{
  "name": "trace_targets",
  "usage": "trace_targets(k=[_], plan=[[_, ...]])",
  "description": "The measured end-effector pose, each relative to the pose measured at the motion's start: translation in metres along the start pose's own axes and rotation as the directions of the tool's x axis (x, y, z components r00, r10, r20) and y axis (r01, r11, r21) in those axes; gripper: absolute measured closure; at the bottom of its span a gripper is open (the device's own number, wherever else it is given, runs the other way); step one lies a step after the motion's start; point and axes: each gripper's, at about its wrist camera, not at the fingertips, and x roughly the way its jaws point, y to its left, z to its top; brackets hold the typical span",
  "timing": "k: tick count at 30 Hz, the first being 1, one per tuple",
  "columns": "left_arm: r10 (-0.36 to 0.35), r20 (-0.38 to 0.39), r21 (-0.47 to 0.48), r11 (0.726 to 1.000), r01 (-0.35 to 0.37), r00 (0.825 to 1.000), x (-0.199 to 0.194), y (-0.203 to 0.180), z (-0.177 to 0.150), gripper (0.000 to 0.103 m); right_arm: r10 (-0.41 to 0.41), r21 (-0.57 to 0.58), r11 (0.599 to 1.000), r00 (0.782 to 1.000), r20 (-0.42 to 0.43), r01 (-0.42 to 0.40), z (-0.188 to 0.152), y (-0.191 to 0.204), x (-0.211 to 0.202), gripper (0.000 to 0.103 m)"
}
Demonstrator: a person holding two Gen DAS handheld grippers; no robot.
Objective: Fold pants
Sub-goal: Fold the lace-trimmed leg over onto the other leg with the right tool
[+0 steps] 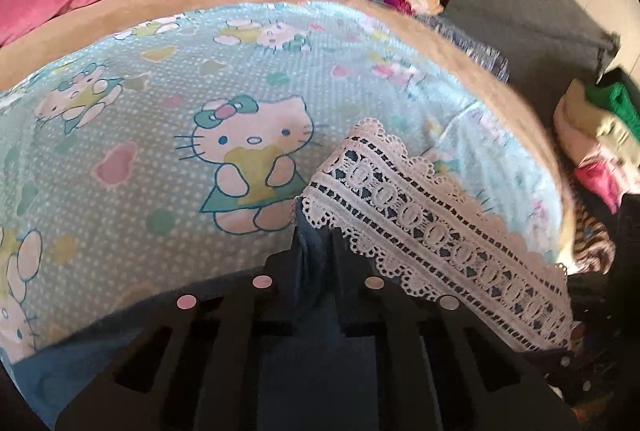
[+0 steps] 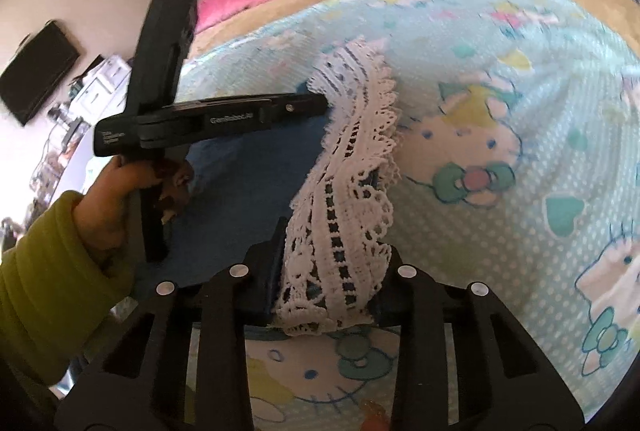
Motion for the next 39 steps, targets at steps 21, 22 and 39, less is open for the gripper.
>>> trace_targets(k=[21, 22, 39], plan=[[0.056, 0.209, -0.395, 0.918, 0.032, 0.976, -0.149, 0.114, -0.088, 0.096, 0.113, -0.417, 0.898, 0.990, -0.086, -0.139, 0.002, 0.155, 0.041, 0.077], [0.055, 0.213, -0.417, 0.908, 0.040, 0.975, -0.154, 0.120, -0.097, 0.096, 0.101, -0.449, 0.883, 0.990, -0.102, -0.137, -0.002, 0.165, 0.048, 0.077], [0.022, 0.240, -0.549, 0.828, 0.117, 0.970, -0.184, 0.146, -0.171, 0.052, 0.168, -0.535, 0.808, 0.967, -0.191, -0.246, -0.016, 0.202, 0.042, 0.052]])
